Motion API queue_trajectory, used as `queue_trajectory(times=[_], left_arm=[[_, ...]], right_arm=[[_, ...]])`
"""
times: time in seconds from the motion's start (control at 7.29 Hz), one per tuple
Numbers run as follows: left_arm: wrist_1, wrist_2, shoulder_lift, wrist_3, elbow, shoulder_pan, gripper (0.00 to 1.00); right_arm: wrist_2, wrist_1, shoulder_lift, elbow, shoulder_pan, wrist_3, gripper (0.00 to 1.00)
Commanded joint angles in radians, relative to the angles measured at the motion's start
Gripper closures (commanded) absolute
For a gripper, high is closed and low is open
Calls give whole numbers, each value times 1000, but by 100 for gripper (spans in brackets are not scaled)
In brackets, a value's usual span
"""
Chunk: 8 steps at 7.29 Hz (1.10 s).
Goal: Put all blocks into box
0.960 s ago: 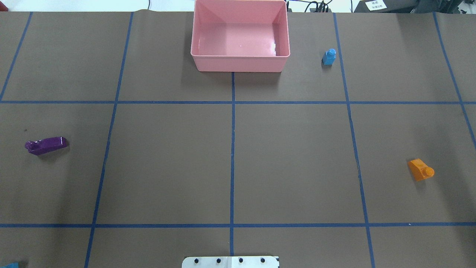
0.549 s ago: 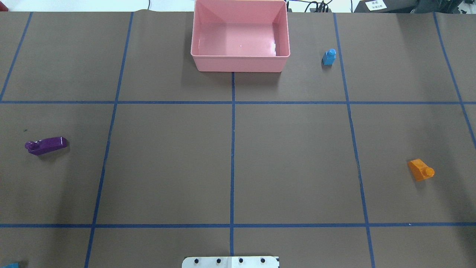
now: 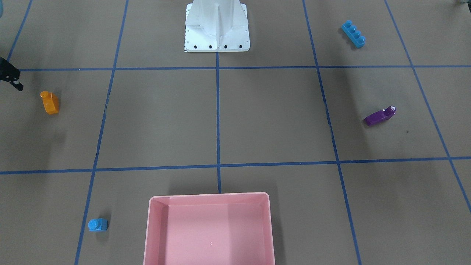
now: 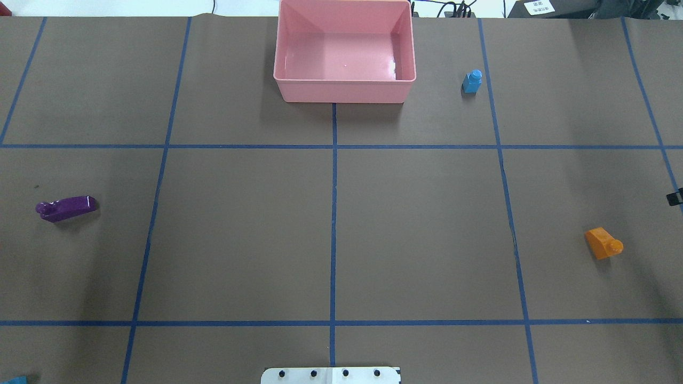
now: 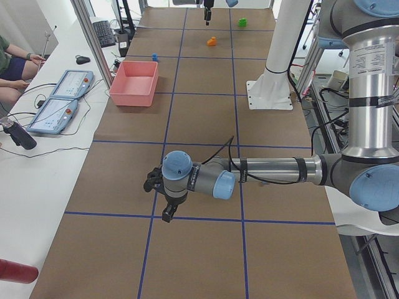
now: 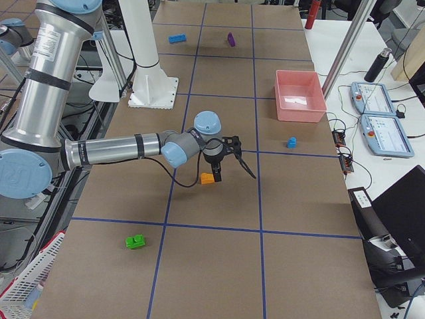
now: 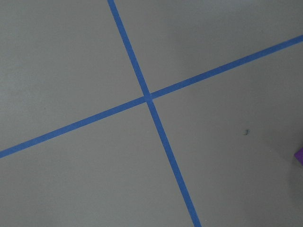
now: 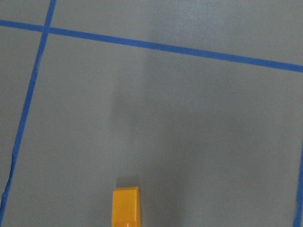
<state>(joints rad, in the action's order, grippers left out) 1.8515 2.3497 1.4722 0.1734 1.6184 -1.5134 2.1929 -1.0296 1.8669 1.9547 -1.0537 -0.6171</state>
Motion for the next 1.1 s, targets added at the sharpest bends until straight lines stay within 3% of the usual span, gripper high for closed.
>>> queue_trajectory(times=[0.0, 0.27, 0.55, 0.96], left_arm=[[2, 2, 2, 0, -3, 1, 0], [2, 2, 2, 0, -3, 1, 0], [3, 2, 2, 1, -3, 1, 0], [5, 3, -1, 2, -2, 1, 0]], right_arm=[[-56, 104, 0, -40, 115, -69, 0], [-126, 112, 0, -87, 190, -69, 1], [-128, 215, 0, -134, 233, -170, 2], [-133, 227, 14, -137, 267, -204, 43]])
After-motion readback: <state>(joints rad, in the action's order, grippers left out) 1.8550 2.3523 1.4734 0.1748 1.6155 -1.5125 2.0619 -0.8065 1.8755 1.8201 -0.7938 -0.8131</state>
